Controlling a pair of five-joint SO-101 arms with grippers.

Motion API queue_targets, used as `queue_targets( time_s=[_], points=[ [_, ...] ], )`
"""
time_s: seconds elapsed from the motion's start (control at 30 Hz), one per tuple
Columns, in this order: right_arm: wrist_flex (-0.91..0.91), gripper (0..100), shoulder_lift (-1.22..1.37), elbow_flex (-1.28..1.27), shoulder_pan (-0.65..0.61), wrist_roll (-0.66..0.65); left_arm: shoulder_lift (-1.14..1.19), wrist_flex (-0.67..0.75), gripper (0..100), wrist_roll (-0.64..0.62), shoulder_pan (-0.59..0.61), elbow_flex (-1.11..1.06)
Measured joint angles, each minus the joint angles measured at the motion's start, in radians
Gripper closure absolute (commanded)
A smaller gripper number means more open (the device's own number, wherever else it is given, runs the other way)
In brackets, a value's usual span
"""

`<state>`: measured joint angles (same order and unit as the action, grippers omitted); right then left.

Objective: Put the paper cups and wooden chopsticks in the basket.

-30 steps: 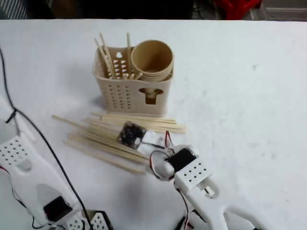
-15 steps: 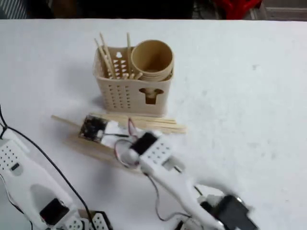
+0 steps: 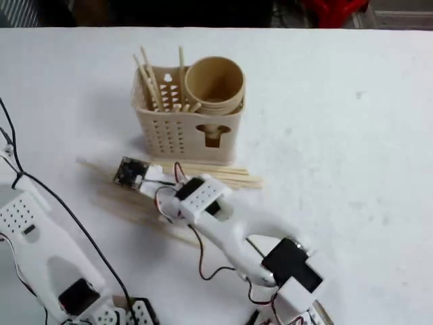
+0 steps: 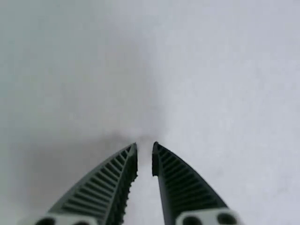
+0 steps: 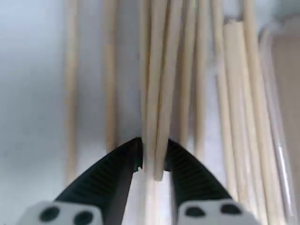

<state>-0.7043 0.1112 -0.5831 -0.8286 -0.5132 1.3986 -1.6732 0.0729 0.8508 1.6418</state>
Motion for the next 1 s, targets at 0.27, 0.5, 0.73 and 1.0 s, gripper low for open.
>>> queue_targets(
  time_s=[0.27,0.5,0.73,1.0],
  points=[
    [-0.063,98.0,-0.072,0.003,0.008,0.071,-0.235,-0.068,92,0.000,-0.006,0.000],
    [-0.178,87.1,-0.155,0.003,0.025,0.075,-0.574,-0.112,92,0.009,-0.006,0.002],
    [-0.163,87.8,-0.152,-0.014,0.035,0.075,-0.882,-0.115,92,0.087,0.003,-0.127],
    [-0.069,95.0,-0.141,-0.075,0.035,0.075,-1.355,-0.109,92,0.242,-0.097,-0.873]
  ],
)
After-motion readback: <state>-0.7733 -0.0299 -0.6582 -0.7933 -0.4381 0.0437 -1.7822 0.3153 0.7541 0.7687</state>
